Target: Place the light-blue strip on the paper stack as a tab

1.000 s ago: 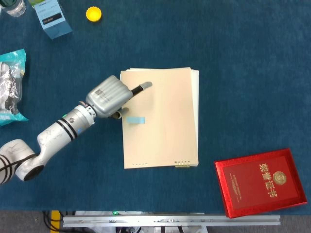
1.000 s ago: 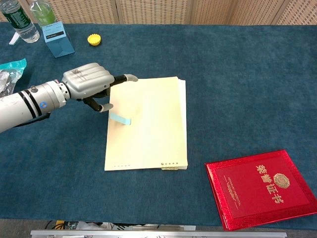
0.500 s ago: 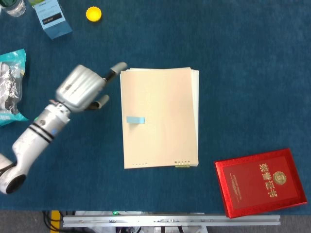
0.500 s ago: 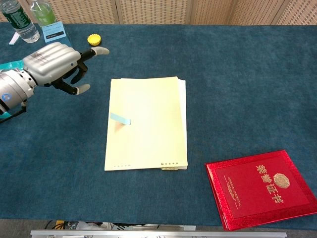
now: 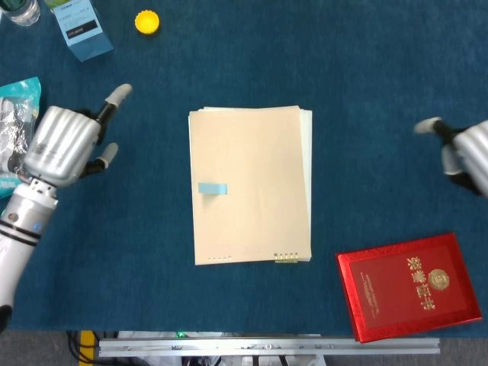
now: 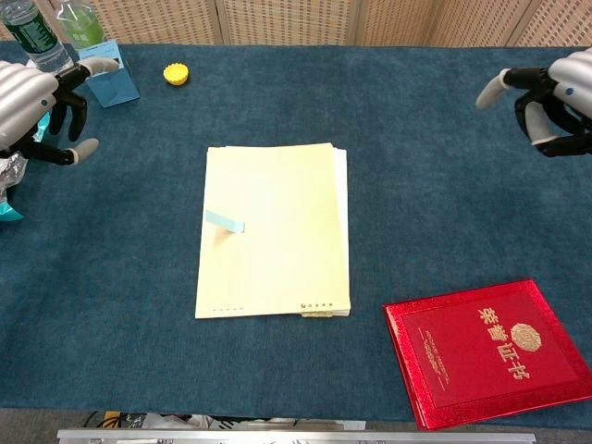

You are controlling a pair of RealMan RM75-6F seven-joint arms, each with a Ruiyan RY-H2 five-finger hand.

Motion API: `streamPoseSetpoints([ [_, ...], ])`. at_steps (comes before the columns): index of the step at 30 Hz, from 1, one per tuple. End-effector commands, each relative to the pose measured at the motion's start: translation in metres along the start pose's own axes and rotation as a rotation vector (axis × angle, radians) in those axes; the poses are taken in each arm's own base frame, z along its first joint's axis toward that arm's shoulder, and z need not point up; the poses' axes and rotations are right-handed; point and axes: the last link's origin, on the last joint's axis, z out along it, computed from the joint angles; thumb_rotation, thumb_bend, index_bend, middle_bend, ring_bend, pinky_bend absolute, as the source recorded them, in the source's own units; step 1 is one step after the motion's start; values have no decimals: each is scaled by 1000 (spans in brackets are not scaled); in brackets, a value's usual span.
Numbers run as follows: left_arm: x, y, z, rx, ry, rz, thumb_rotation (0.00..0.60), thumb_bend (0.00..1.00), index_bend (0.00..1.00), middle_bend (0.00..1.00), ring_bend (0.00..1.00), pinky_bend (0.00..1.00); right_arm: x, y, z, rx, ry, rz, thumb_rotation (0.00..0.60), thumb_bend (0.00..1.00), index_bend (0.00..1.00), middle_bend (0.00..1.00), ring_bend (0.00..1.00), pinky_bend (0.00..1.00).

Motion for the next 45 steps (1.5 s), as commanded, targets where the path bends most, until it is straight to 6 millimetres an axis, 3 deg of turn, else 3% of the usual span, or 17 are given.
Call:
streamPoseSetpoints([
  [1, 3, -4, -6, 23, 9, -3, 600, 338, 62, 710, 698, 808, -1, -18, 18, 73, -57, -9, 600, 996, 276, 889, 979, 1000],
  [8, 6, -11, -13, 61, 15, -15, 600, 339, 61, 730, 726, 809, -11, -43, 43, 163, -156, -35, 600, 1000, 238, 997, 1000, 1000],
  [26, 11, -12, -20, 93, 26, -33, 600, 339, 61, 737, 735, 809, -37, -107, 118, 322, -369, -163, 600, 1000, 231, 1000, 1000, 1000],
  [37, 10, -11, -21, 104, 29, -44, 600, 339, 61, 739, 741, 809, -55, -150, 140, 407, -439, -161, 600, 1000, 231, 1000, 1000, 1000],
  [45, 11, -12, -23, 116, 38, -50, 600, 339, 61, 739, 742, 809, -74, -172, 151, 443, -455, -169, 600, 1000, 231, 1000, 1000, 1000],
])
